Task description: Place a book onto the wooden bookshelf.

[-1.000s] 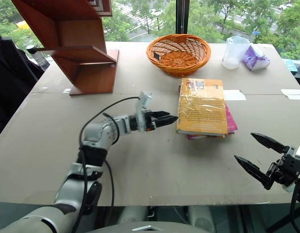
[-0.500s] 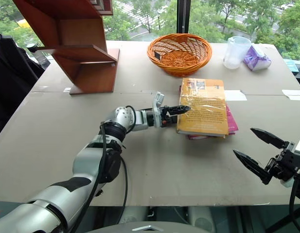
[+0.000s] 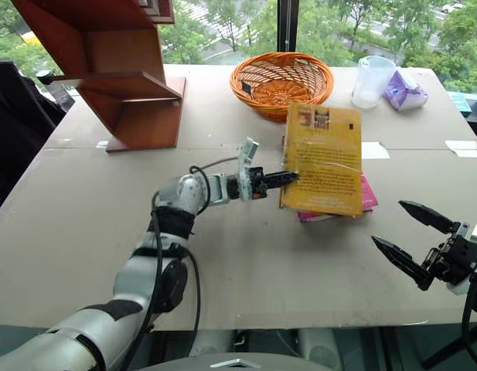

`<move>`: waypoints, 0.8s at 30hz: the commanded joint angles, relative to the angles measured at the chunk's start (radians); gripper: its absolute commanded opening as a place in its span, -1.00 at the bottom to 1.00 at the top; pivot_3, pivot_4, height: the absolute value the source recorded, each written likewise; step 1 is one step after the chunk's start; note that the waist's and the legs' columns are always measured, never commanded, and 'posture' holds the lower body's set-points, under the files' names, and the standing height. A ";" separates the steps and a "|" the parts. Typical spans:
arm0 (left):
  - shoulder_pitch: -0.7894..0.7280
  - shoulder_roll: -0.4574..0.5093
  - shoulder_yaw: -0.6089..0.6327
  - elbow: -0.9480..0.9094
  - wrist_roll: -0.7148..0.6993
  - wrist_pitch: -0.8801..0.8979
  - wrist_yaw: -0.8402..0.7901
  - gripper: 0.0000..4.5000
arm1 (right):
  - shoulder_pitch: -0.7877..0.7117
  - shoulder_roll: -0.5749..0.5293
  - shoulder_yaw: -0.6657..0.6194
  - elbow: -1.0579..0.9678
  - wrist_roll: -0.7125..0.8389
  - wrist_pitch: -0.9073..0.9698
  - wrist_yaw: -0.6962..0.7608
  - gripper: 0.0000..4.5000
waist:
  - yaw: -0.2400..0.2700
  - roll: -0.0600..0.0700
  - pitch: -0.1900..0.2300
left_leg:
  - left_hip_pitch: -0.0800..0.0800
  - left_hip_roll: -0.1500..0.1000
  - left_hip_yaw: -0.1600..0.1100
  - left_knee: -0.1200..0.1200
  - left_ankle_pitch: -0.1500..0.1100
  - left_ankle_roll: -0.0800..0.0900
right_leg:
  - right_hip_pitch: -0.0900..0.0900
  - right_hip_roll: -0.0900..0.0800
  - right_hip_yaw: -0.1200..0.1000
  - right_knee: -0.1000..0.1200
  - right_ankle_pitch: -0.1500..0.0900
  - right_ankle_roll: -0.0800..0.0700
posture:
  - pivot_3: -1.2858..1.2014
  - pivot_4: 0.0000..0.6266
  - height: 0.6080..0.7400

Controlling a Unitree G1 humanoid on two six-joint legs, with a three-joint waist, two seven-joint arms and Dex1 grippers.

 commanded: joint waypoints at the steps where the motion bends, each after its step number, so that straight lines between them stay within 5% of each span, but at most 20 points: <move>1: -0.019 0.066 0.059 -0.278 0.043 -0.224 0.052 -0.99 | -0.040 -0.009 -0.016 0.008 0.033 0.000 0.009 1.00 | 0.000 0.000 0.000 | 0.000 0.000 0.000 0.000 0.000 0.000 | 0.000 0.000 0.000 0.000 0.000 0.000 | 0.03 -0.52 1.00; 7: -0.041 0.480 -0.007 -0.291 0.444 -0.973 -0.028 -0.99 | -0.141 -0.015 0.039 0.068 0.030 0.021 0.034 1.00 | -0.004 0.000 0.001 | 0.004 0.000 0.004 -0.001 0.000 0.000 | 0.000 0.002 0.004 0.001 -0.002 -0.004 | 0.03 -0.52 1.00; 12: -0.205 0.652 0.003 -0.078 0.651 -1.335 0.117 -0.99 | -0.227 -0.021 0.077 0.120 0.037 0.035 0.064 1.00 | 0.020 -0.001 0.002 | 0.000 0.000 0.004 0.001 0.000 0.000 | 0.000 0.001 0.003 0.000 -0.002 -0.004 | 0.03 -0.52 1.00; 24: -0.363 0.962 -0.128 0.278 1.070 -1.437 0.297 -0.99 | -0.498 0.001 0.105 0.022 0.284 0.212 -0.103 1.00 | 0.005 -0.004 0.004 | -0.012 -0.001 0.004 0.003 0.000 0.000 | -0.011 0.004 0.001 0.002 0.000 0.002 | 0.03 -0.52 1.00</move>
